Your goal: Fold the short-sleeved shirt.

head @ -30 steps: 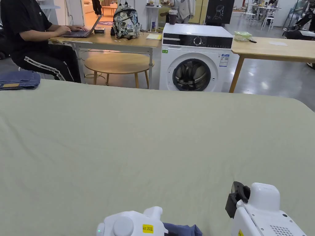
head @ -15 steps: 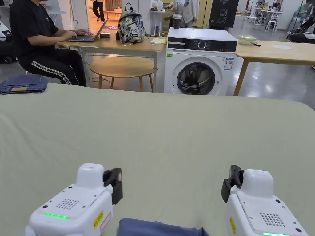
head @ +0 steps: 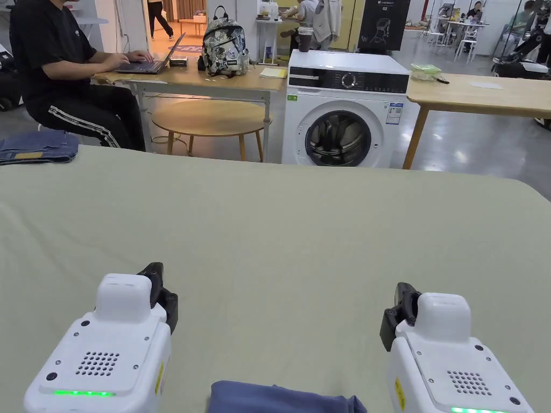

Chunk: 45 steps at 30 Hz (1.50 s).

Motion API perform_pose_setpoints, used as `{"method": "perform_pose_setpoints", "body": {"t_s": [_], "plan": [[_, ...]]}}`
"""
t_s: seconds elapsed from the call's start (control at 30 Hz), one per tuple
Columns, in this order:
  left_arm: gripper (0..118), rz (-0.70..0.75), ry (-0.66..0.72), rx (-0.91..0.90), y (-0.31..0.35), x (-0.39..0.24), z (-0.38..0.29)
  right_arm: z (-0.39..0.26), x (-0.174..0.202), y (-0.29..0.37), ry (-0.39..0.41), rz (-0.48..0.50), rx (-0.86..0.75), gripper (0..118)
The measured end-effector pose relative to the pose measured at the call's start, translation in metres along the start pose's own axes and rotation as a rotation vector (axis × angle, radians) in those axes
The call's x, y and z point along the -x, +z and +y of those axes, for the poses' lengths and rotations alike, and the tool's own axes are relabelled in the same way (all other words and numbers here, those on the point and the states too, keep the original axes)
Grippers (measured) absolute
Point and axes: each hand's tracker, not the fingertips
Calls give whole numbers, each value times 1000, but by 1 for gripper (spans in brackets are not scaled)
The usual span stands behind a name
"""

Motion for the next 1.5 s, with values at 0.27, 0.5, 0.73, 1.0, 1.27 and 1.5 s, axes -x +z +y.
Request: {"method": "perform_pose_setpoints", "body": {"t_s": [0.27,0.5,0.73,1.0,1.27,1.5], "plan": [[0,-31,31,57,6,7,-9,-54,27,40,54,129,276,0],[0,-50,50,118,20,19,-26,-110,53,25,96,145,425,0],[0,-116,171,336,33,41,-62,-129,52,-8,94,98,538,0],[0,-385,420,697,10,59,-106,-141,50,-16,107,99,551,0],[54,-594,629,878,-29,57,-128,-139,43,-22,76,113,572,0],[58,-772,856,1018,-65,58,-163,-141,37,-26,57,122,582,0]]}}
